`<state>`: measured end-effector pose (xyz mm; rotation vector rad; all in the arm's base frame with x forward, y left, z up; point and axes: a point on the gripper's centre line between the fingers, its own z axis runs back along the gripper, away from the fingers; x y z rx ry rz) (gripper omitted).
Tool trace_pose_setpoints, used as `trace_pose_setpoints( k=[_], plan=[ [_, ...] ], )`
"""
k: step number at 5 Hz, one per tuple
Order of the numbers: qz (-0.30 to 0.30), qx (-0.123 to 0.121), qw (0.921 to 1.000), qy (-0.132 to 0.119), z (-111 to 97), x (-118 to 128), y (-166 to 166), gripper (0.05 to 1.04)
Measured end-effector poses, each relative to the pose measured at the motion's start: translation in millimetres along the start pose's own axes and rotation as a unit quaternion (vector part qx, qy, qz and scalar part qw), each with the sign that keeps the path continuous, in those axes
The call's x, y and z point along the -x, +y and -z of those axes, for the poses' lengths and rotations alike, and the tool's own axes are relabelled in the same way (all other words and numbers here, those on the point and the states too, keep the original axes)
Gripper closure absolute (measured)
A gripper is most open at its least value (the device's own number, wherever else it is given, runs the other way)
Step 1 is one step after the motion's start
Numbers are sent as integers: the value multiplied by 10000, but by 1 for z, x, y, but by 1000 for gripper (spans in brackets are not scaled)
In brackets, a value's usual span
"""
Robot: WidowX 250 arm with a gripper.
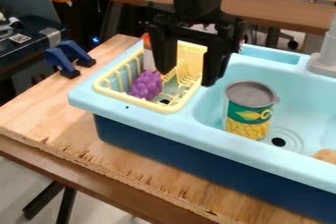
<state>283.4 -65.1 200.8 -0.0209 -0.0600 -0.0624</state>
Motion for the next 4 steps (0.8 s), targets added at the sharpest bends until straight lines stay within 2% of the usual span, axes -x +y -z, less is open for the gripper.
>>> trace_pose_setpoints(
  k=[1, 2, 3, 4],
  plan=[
    [-1, -29, 9999, 135, 9, 0, 0, 82],
    [30, 0, 10000, -54, 13, -9, -1, 82],
    [43, 60, 9992, -402, 15, -20, -2, 82],
    [-189, -80, 9984, -525, 29, -32, -7, 82]
  ],
)
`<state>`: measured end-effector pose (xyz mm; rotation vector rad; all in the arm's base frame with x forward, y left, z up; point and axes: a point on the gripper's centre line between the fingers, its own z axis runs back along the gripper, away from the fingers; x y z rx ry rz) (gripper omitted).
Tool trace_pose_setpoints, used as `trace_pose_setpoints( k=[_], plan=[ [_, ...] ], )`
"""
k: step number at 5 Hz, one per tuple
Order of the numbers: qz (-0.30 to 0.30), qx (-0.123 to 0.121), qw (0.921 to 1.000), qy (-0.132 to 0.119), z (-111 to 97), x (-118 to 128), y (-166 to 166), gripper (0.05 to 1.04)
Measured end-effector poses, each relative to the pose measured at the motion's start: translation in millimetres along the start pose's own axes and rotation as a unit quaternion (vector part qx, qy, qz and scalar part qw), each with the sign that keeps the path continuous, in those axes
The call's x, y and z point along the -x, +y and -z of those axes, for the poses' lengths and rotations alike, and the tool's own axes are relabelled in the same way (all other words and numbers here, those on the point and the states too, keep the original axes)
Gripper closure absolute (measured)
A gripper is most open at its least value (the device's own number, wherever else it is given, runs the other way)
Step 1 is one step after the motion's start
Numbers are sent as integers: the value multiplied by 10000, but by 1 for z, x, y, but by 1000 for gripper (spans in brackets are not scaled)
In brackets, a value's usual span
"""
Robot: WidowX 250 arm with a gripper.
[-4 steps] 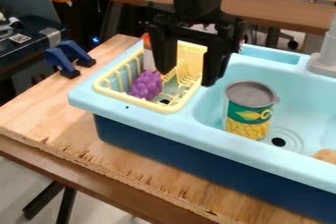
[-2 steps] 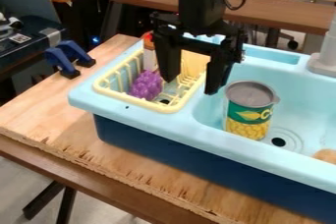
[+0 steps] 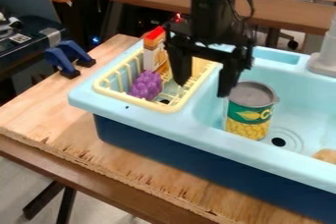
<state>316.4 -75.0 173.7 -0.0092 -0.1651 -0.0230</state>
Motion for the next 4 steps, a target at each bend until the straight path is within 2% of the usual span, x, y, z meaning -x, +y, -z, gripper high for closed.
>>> trace_pose_setpoints(
  k=[1, 4],
  plan=[
    [-226, -52, 9997, -79, 18, -14, -4, 82],
    [-356, -298, 9989, -95, 21, -49, -21, 82]
  ],
)
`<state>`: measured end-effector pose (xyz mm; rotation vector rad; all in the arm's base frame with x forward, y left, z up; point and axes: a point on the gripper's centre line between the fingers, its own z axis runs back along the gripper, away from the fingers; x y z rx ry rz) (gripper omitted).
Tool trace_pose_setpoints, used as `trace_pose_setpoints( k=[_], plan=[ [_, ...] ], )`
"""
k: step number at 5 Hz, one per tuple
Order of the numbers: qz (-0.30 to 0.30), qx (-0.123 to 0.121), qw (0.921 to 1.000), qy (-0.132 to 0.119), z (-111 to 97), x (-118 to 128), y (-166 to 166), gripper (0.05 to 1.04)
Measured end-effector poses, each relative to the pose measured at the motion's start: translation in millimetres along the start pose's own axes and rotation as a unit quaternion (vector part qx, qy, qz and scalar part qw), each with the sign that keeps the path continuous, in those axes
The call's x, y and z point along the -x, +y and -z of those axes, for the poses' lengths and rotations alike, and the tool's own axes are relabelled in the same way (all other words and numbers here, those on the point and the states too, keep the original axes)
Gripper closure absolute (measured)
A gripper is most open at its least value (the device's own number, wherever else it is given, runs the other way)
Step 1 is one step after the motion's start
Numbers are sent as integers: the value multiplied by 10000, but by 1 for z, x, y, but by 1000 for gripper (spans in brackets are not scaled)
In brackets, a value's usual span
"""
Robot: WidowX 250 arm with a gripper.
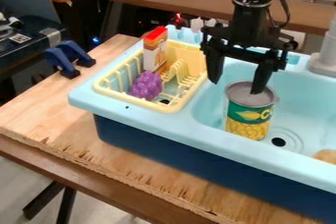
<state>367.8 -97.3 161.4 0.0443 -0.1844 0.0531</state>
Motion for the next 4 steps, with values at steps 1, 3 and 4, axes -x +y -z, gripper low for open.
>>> trace_pose_setpoints(
  k=[1, 3, 4],
  plan=[
    [12, -177, 9996, 210, 10, -3, 1, 82],
    [-50, -353, 9991, 251, 19, -3, 4, 82],
    [25, -330, 9991, 246, 26, -1, -8, 82]
  ],
)
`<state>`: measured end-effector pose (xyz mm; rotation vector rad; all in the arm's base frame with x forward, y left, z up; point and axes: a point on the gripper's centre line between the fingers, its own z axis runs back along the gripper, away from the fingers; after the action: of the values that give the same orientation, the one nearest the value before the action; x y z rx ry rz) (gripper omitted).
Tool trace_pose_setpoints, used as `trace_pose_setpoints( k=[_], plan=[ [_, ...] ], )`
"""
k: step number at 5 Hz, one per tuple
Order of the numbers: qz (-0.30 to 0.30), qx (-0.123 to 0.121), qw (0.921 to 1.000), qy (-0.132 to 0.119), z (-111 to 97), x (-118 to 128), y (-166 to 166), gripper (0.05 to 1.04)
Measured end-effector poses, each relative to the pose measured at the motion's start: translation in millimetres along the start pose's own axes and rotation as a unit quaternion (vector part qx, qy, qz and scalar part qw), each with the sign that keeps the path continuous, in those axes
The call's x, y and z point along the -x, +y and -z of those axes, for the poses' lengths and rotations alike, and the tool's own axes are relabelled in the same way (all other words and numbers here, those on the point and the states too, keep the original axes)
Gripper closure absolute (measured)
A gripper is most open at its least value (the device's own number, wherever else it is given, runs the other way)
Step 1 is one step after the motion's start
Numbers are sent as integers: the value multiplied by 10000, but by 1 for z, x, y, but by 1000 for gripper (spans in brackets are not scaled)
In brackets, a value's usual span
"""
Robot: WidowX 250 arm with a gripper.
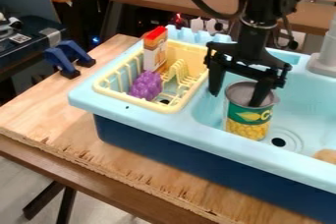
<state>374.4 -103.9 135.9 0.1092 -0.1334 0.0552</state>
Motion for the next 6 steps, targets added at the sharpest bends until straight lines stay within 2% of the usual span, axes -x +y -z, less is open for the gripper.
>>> trace_pose_setpoints(
  k=[1, 2, 3, 4, 5, 6],
  plan=[
    [-14, 159, 9998, -123, 1, -2, -14, 82],
    [-34, 417, 9990, -143, 4, -9, -29, 82],
    [52, 1062, 9943, -66, 6, -15, -53, 82],
    [224, 1544, 9877, 13, 3, -20, -75, 82],
    [451, 1876, 9812, 74, -1, -9, -102, 82],
    [443, 2101, 9764, 214, -1, -5, -111, 82]
  ],
)
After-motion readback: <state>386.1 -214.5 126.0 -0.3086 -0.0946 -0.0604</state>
